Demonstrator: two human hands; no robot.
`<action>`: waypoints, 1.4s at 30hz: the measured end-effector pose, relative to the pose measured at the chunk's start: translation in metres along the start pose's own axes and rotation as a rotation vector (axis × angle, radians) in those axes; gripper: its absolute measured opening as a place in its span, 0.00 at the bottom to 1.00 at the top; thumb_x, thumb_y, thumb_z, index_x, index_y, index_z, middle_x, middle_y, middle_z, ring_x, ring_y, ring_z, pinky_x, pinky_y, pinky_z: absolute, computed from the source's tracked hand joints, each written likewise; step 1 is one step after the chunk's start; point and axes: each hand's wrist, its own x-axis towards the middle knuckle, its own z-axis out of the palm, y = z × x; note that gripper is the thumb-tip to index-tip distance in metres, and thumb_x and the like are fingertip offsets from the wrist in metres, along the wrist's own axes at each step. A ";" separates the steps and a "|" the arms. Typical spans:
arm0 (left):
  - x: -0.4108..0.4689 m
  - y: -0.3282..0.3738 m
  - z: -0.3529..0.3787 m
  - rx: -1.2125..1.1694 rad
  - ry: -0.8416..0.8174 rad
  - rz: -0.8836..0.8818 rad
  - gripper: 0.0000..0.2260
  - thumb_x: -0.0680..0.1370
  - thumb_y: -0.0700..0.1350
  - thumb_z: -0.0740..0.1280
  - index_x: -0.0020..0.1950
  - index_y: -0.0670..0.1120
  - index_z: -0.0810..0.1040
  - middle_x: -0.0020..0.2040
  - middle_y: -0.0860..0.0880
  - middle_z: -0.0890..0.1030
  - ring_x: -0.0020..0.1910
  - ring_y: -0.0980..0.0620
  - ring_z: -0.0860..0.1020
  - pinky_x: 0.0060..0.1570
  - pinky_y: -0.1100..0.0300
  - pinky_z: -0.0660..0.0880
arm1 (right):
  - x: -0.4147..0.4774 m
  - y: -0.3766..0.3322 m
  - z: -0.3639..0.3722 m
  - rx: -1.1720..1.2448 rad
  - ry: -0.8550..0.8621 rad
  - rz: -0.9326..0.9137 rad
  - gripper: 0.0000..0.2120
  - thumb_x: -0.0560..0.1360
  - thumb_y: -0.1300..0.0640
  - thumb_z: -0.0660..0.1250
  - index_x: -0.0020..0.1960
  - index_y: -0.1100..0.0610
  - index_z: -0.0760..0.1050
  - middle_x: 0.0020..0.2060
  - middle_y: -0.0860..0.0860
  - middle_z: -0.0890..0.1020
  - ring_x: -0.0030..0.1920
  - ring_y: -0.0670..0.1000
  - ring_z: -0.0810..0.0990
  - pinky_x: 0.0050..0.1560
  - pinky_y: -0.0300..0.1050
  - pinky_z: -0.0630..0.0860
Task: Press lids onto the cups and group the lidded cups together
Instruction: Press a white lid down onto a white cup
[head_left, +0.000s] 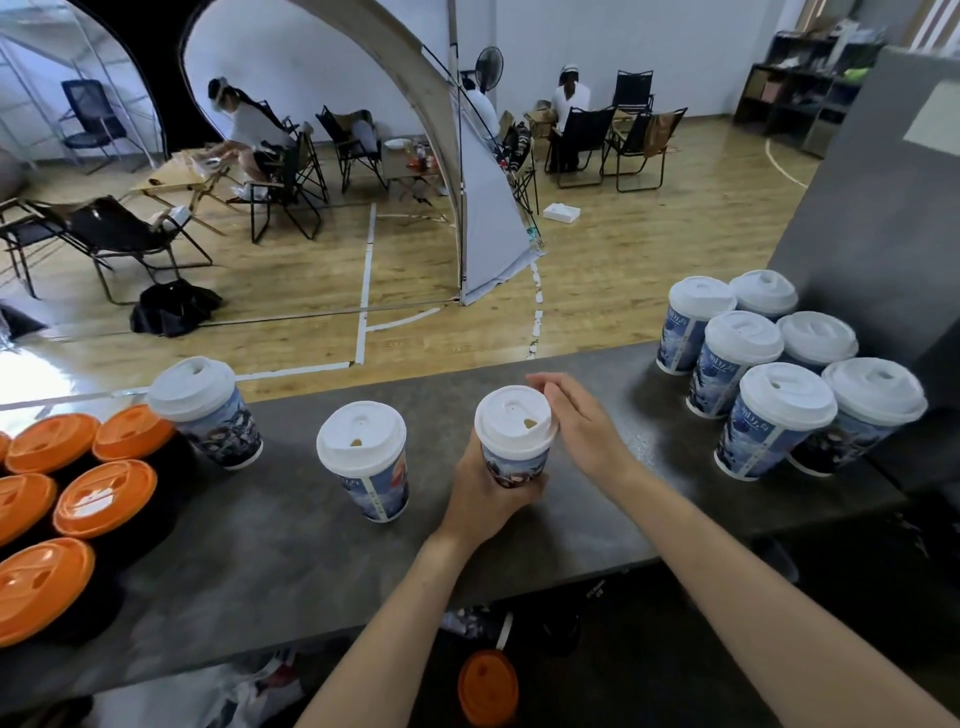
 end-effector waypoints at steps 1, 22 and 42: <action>0.000 0.001 0.000 -0.003 -0.004 0.001 0.35 0.68 0.39 0.80 0.74 0.41 0.71 0.67 0.48 0.80 0.67 0.56 0.78 0.65 0.62 0.74 | 0.001 0.002 0.002 0.040 -0.005 0.020 0.14 0.86 0.61 0.54 0.60 0.58 0.79 0.54 0.50 0.83 0.54 0.43 0.79 0.53 0.29 0.73; 0.010 0.013 -0.004 0.052 0.125 0.080 0.38 0.64 0.43 0.84 0.68 0.50 0.68 0.63 0.53 0.78 0.62 0.58 0.78 0.60 0.66 0.74 | 0.004 -0.003 0.010 0.028 0.020 0.055 0.14 0.86 0.59 0.55 0.58 0.59 0.79 0.50 0.48 0.82 0.51 0.45 0.79 0.47 0.26 0.72; 0.004 0.001 -0.004 0.030 0.138 0.054 0.37 0.66 0.44 0.82 0.72 0.45 0.72 0.66 0.51 0.80 0.67 0.52 0.78 0.68 0.48 0.75 | -0.001 0.002 0.015 0.070 0.063 0.053 0.14 0.85 0.60 0.56 0.51 0.57 0.80 0.46 0.49 0.83 0.47 0.44 0.79 0.45 0.30 0.74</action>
